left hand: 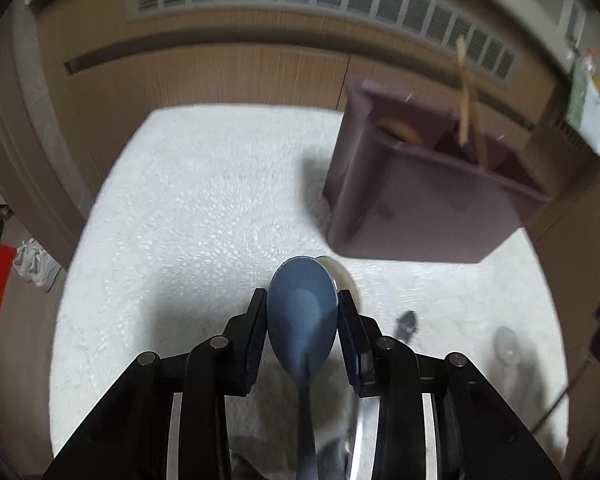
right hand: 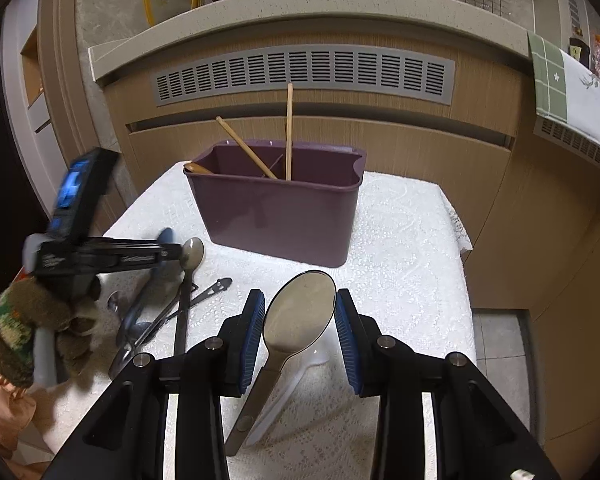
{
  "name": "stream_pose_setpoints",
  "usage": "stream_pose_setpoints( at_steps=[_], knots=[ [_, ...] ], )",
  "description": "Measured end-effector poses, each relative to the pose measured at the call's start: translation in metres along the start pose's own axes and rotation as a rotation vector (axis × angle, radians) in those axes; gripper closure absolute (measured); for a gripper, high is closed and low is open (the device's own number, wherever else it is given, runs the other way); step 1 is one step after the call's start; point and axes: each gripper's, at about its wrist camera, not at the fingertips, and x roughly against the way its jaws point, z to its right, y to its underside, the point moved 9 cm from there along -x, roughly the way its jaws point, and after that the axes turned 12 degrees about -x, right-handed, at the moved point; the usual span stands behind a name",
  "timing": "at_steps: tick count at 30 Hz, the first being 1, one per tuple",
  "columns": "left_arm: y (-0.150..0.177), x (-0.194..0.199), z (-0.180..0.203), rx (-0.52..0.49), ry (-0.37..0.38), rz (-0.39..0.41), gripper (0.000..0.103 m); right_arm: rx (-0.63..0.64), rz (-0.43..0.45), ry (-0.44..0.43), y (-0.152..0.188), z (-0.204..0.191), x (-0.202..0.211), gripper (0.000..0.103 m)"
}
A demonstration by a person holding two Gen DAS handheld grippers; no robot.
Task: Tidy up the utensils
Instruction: 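Lift both spoons and drop them into the maroon caddy with both tools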
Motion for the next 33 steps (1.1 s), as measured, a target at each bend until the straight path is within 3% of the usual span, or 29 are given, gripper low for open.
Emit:
stream_pose_setpoints(
  at_steps=[5, 10, 15, 19, 21, 25, 33],
  knots=[
    [-0.006, 0.064, 0.011, -0.010, 0.020, 0.142, 0.068, 0.020, 0.016, 0.014, -0.005, -0.003, 0.003, 0.070],
    [-0.041, 0.122, 0.022, -0.050, 0.044, 0.294, 0.068, 0.030, 0.080, 0.004, -0.031, -0.007, 0.020, 0.070],
    [-0.117, 0.182, 0.029, -0.101, 0.088, 0.459, 0.068, 0.079, 0.268, -0.007, -0.119, -0.015, 0.073, 0.070],
    [-0.176, 0.215, 0.035, -0.150, 0.080, 0.585, 0.068, 0.115, 0.433, 0.017, -0.193, -0.022, 0.112, 0.070],
    [-0.201, 0.212, 0.038, -0.153, 0.076, 0.614, 0.068, 0.137, 0.505, 0.061, -0.221, -0.025, 0.118, 0.070],
    [-0.228, 0.195, 0.036, -0.157, 0.096, 0.629, 0.068, 0.151, 0.504, 0.069, -0.248, -0.028, 0.096, 0.070],
    [-0.236, 0.109, 0.024, -0.090, 0.144, 0.520, 0.068, 0.187, 0.402, 0.114, -0.235, -0.025, 0.011, 0.070]
  ],
)
